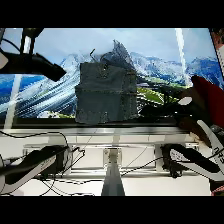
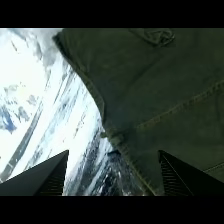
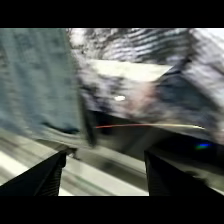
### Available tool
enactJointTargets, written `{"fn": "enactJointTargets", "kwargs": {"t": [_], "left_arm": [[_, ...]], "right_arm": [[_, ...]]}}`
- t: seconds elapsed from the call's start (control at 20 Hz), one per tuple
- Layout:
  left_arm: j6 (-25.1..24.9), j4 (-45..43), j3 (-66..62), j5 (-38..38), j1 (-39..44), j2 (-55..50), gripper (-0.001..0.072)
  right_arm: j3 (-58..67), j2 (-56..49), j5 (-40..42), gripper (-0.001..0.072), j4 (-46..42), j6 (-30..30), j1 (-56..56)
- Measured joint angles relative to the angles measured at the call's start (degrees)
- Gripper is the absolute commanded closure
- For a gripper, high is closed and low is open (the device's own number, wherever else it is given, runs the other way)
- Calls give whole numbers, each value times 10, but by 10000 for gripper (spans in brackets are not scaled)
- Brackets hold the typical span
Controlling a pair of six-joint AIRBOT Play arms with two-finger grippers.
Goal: Fold the clothes and pants, and hang the long-sleeved shirts on hangers.
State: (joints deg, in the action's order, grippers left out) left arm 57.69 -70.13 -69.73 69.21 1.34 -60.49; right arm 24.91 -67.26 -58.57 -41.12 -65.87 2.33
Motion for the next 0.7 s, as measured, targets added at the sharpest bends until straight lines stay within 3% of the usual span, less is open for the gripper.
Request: {"fn": "enactJointTargets", "kwargs": {"t": [0.15, 0.25, 0.3, 0.5, 0.7], "left_arm": [[22, 31, 76, 24, -71, 1, 96], [22, 50, 138, 50, -122, 4, 96], [21, 57, 167, 59, -144, 5, 97], [-9, 104, 291, 81, -217, 11, 97], [-35, 150, 393, 56, -241, 12, 97]], "right_arm": [[-10, -26, 25, 185, 45, -13, -37], [-13, -36, 47, 304, 59, -16, -54], [-14, -39, 54, 312, 63, -16, -59], [-17, -45, 82, 666, 69, 7, -70], [-17, -45, 88, 666, 79, 45, -73]]}}
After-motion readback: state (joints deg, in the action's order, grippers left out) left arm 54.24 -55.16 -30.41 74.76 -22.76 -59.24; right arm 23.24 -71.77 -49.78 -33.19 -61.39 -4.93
